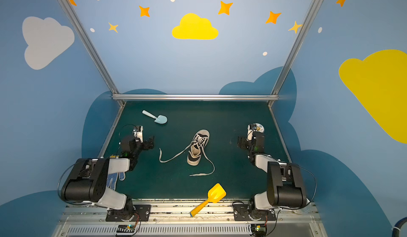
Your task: Tie the shoes
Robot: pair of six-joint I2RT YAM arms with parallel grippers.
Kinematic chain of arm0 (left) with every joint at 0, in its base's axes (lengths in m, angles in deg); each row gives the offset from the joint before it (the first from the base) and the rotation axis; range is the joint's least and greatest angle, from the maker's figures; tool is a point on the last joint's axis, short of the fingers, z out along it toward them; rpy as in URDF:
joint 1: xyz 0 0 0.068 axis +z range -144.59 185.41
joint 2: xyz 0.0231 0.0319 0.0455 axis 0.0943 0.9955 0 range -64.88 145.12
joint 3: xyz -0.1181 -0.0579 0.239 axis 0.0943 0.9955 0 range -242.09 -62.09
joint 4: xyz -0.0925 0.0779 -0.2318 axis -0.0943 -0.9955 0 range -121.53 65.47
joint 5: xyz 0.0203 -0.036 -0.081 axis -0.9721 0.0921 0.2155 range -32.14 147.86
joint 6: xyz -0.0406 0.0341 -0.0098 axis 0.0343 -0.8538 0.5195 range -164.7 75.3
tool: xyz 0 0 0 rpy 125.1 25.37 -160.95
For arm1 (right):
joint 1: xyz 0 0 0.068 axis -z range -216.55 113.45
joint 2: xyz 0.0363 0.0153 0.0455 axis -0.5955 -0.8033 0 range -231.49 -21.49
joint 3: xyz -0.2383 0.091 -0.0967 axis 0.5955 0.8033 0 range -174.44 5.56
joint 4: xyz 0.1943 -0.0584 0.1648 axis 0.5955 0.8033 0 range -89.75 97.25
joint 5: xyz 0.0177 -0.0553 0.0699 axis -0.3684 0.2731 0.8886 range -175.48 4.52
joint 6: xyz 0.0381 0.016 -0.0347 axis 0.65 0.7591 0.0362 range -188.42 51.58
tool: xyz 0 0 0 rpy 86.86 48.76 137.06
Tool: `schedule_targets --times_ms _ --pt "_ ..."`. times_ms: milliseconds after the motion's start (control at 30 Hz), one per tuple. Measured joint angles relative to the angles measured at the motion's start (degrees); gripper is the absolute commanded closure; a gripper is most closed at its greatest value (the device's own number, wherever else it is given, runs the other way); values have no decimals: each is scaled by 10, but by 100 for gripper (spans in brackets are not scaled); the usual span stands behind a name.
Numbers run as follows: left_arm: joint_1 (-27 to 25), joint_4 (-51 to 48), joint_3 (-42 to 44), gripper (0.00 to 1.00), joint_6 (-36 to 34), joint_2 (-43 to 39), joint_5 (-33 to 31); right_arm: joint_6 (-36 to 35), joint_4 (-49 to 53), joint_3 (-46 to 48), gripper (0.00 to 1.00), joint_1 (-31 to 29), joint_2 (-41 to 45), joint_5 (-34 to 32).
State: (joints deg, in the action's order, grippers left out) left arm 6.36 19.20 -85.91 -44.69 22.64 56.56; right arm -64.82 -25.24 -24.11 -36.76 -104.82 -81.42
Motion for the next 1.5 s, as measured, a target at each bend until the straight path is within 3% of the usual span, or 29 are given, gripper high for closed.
schedule_targets --times_ms 833,1033,1233,1500 --pt "-4 -13 2 1 3 -17 -21 -2 2 0 12 0 1 0" --pt "-19 -169 -29 1 21 -161 -54 14 179 -89 12 -11 53 1" --pt "-37 -370 -116 1 80 -257 -53 130 366 -220 12 -49 83 23" --pt "-85 -567 -162 1 186 -247 -8 289 468 -264 12 -136 -64 174"
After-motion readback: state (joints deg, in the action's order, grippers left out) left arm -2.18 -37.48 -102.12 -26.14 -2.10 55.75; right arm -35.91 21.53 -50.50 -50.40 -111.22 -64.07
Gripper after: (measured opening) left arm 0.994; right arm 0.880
